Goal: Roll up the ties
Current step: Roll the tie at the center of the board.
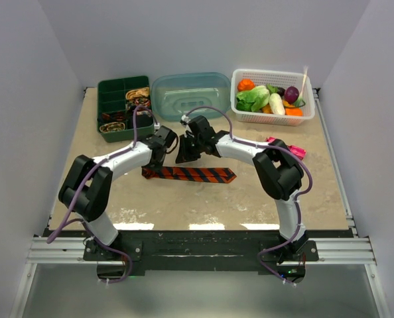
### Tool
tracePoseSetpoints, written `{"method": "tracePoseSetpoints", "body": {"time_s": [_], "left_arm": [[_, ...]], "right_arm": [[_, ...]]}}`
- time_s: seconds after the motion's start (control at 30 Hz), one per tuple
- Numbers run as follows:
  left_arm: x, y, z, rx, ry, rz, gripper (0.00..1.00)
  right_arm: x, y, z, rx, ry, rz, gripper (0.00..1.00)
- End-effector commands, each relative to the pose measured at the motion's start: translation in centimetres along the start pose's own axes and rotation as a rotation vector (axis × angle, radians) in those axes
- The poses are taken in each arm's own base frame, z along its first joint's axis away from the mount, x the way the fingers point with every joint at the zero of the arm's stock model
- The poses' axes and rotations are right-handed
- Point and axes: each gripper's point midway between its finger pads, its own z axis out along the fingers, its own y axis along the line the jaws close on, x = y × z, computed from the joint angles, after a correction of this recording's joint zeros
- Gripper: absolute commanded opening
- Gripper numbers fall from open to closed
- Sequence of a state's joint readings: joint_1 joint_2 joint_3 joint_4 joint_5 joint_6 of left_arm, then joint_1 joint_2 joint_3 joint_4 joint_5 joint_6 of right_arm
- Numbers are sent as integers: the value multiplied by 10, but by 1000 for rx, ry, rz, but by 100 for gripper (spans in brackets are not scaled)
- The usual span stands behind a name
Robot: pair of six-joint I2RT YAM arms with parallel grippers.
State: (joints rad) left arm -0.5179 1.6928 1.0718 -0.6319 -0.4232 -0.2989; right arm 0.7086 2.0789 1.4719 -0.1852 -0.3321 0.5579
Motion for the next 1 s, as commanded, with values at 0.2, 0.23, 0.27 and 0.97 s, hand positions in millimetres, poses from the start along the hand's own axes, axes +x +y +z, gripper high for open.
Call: {"method": "tracePoseSetpoints", "body": {"time_s": [0.2,0.23,0.27,0.97], "left_arm": [[-5,-40,-2,156,12,-40,41],[-6,-41,-3,164,9,-42,42],[-7,-42,-3,170,9,-47,45],[-46,-50,-56,308,-134,-135,64]], "right_arm": [[-9,13,-7,-41,-31,-20,0],[-8,13,-6,-42,-30,-20,0],[-8,13,-6,-42,-30,-22,0],[-13,17,-8,-51,-40,-39,0]]}}
